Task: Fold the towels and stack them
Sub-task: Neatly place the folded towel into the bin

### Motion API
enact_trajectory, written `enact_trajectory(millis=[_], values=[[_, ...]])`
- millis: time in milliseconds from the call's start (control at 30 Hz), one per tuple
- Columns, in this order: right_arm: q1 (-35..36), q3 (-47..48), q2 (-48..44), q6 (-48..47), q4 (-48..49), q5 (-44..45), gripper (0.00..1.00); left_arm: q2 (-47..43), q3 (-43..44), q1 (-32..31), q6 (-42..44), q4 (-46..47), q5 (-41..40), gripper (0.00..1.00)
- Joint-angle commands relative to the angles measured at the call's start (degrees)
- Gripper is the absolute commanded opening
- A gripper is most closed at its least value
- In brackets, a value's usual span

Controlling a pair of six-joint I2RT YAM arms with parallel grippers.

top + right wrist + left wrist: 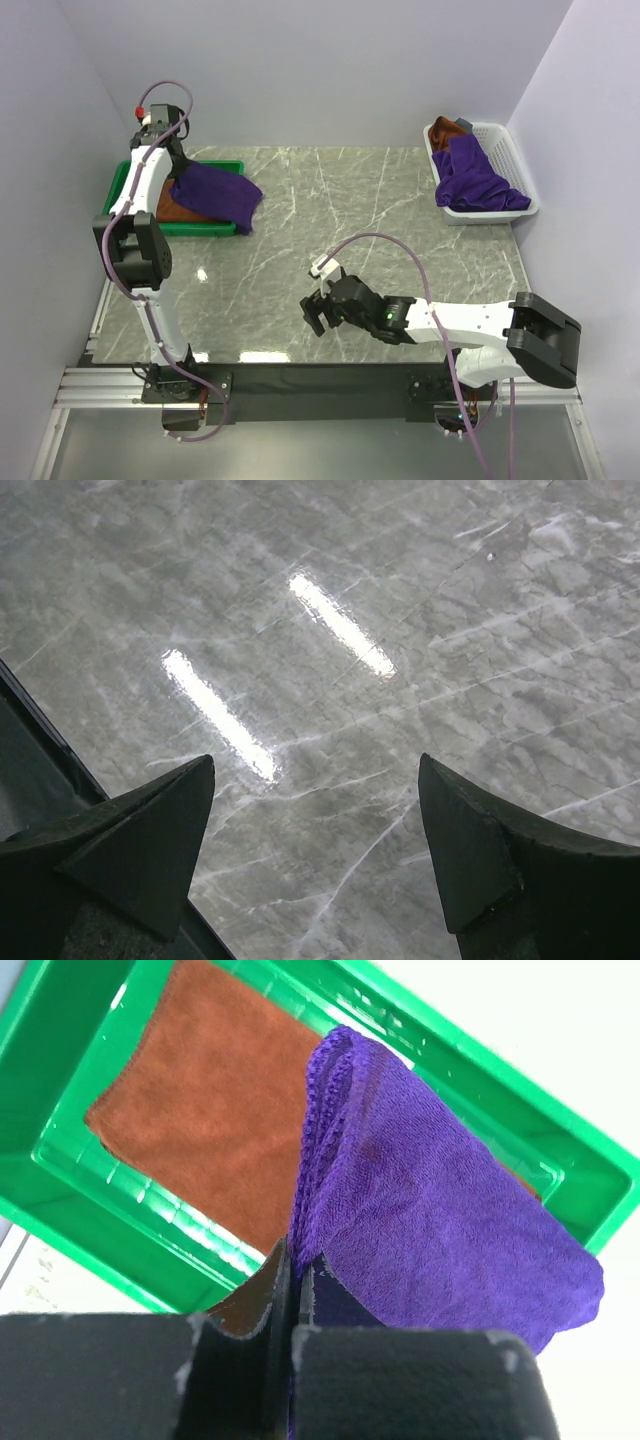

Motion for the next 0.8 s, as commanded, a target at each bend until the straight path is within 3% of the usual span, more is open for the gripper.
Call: enact_trajectory(millis=[0, 633, 733, 767], values=[[-0.37, 2.72, 0.38, -0.97, -0.65, 1.17, 0.89, -1.59, 1.56, 1.46, 0.76, 3.66, -1.39, 0.01], [-0.46, 4.30, 1.87, -2.73, -2.94, 2.92, 0.89, 2.27, 1.21, 4.71, 4.89, 6.83, -4.91, 0.02], [-0.46, 4.48, 2.31, -2.64, -3.03, 2.57, 0.89, 3.15, 0.34, 4.71, 5.77, 8.49, -4.29, 0.06], [-0.46, 4.56, 2.40, -2.64, -3.03, 2.48, 0.89, 3.41, -0.02, 4.71, 6.12, 8.93, -4.47, 0.16]])
